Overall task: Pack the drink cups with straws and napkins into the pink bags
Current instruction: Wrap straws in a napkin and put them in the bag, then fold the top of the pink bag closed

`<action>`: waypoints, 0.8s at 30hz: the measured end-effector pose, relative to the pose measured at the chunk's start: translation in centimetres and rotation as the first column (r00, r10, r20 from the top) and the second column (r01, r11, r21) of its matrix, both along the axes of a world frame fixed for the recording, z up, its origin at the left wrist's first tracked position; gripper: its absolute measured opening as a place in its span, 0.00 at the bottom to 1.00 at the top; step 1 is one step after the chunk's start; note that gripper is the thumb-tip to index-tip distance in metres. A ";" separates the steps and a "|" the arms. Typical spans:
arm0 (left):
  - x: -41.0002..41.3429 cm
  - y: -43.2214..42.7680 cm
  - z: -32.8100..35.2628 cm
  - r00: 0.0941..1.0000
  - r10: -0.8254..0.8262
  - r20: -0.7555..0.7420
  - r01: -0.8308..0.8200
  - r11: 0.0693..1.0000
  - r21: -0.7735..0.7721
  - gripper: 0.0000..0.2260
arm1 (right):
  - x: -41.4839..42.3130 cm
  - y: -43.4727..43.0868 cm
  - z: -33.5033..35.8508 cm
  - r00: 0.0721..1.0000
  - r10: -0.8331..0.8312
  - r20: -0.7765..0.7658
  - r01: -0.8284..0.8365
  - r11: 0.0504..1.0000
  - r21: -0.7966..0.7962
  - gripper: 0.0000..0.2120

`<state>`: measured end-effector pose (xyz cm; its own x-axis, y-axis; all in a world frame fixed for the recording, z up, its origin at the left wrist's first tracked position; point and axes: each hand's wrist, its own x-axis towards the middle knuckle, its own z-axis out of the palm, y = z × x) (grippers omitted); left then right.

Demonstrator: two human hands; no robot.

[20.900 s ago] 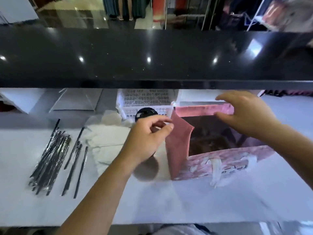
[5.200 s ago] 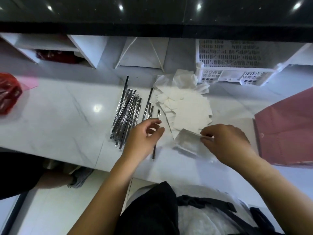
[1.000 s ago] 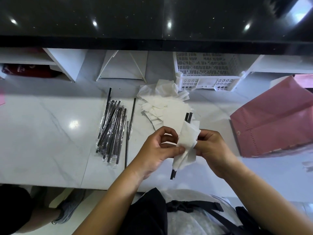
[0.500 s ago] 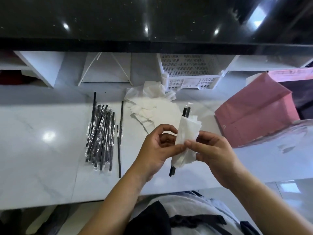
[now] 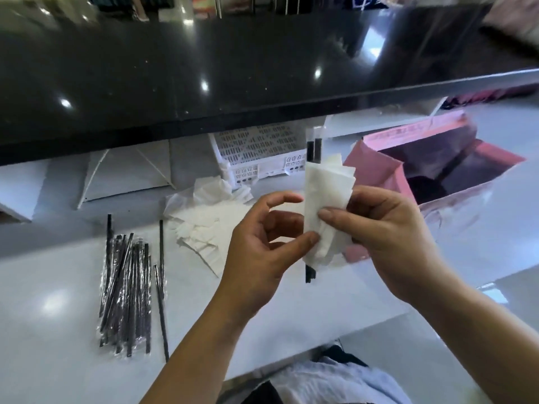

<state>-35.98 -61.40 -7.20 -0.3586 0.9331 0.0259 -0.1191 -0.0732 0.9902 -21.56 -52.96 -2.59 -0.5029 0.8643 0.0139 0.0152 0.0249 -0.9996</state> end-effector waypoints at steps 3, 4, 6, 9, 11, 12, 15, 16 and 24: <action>1.8 2.7 2.0 0.997 0.018 -0.079 -0.014 0.999 0.051 0.19 | 1.7 2.8 1.8 1.000 0.021 -0.020 -0.020 0.997 0.072 0.09; 2.3 3.7 2.7 0.995 0.010 -0.101 -0.003 0.998 0.064 0.20 | 2.5 3.9 2.5 0.999 0.036 -0.017 -0.034 0.994 0.102 0.09; 3.3 5.8 3.9 0.982 -0.038 -0.187 0.049 0.997 0.057 0.25 | 4.5 6.4 3.8 0.998 0.057 -0.015 -0.054 0.987 0.150 0.09; 4.6 8.7 5.2 0.870 -0.057 -0.490 0.052 0.998 -0.024 0.29 | 7.5 10.8 5.5 0.992 0.096 -0.079 -0.078 0.976 0.205 0.07; 5.6 10.5 5.6 0.771 -0.035 -0.636 -0.005 0.998 -0.061 0.25 | 9.5 13.8 6.3 0.987 0.087 -0.132 -0.051 0.966 0.253 0.06; 6.2 11.3 5.8 0.727 -0.034 -0.686 -0.041 0.995 -0.094 0.24 | 10.3 15.2 6.5 0.986 0.077 -0.147 -0.032 0.957 0.287 0.05; 8.1 13.5 6.2 0.599 -0.155 -0.786 -0.107 0.957 -0.271 0.29 | 12.5 19.2 6.6 0.989 0.099 -0.113 -0.043 0.906 0.421 0.07; 8.7 14.0 6.3 0.558 -0.207 -0.804 -0.118 0.939 -0.323 0.33 | 13.1 20.2 6.5 0.989 0.122 -0.079 -0.072 0.882 0.465 0.08; 12.4 15.4 5.6 0.412 -0.399 -0.819 -0.148 0.858 -0.492 0.57 | 15.3 24.5 3.2 0.823 0.293 0.487 -0.555 0.597 0.579 0.05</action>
